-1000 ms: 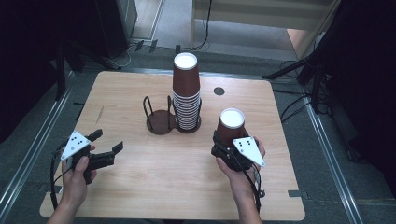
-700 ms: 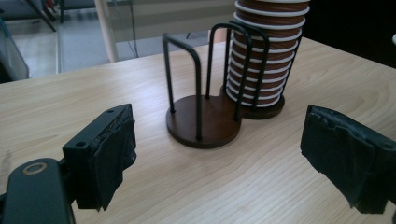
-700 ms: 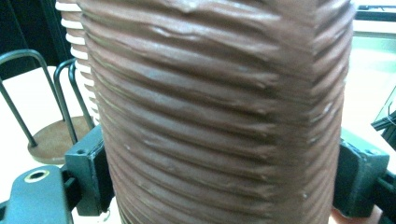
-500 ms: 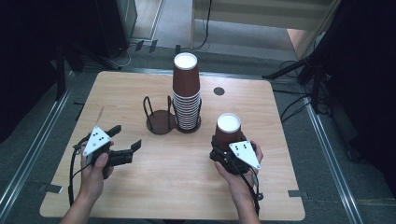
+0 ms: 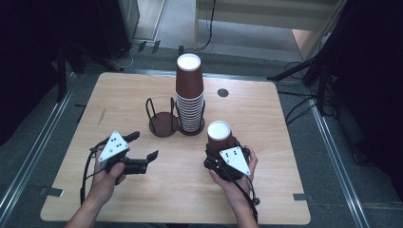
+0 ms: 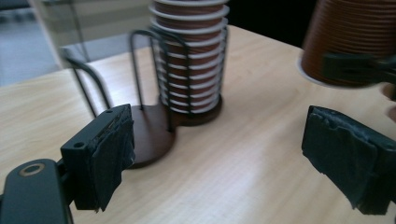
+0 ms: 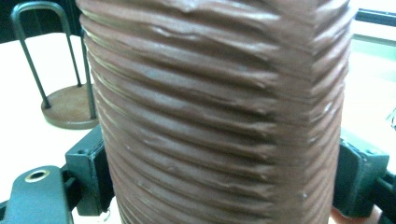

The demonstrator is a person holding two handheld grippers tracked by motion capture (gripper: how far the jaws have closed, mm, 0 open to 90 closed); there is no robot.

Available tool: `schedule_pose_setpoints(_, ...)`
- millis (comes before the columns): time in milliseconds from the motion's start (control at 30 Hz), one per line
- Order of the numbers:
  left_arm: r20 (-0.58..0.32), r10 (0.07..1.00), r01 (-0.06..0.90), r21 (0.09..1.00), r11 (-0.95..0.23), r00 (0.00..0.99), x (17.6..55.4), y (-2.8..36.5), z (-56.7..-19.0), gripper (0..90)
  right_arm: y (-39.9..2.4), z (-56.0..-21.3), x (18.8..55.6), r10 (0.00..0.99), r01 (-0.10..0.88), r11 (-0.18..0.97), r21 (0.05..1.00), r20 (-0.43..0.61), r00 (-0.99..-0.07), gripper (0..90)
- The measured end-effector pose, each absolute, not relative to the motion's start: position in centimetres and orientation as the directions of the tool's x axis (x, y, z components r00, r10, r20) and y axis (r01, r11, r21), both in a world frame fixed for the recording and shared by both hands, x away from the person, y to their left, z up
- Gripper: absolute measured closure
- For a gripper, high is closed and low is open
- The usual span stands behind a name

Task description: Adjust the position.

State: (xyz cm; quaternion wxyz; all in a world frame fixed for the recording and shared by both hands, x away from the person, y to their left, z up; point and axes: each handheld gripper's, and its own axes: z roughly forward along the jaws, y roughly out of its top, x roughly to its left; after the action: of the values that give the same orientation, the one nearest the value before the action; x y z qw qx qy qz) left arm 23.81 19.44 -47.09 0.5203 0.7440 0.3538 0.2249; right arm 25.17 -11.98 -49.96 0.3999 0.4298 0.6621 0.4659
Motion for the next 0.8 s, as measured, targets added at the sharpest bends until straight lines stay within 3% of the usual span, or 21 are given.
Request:
schedule_pose_setpoints(133,-0.074,0.725,0.306,0.932,-0.194,0.685,23.6,19.1,-46.8,7.9,-11.1,-50.4,24.8,0.928,0.183,0.253,0.950,-0.185,-0.325,13.2)
schedule_pose_setpoints(800,-0.058,0.690,0.298,0.925,-0.234,0.721,22.6,17.3,-45.7,8.2,-7.1,-52.1,23.3,0.848,0.111,0.418,0.902,-0.343,-0.404,13.2)
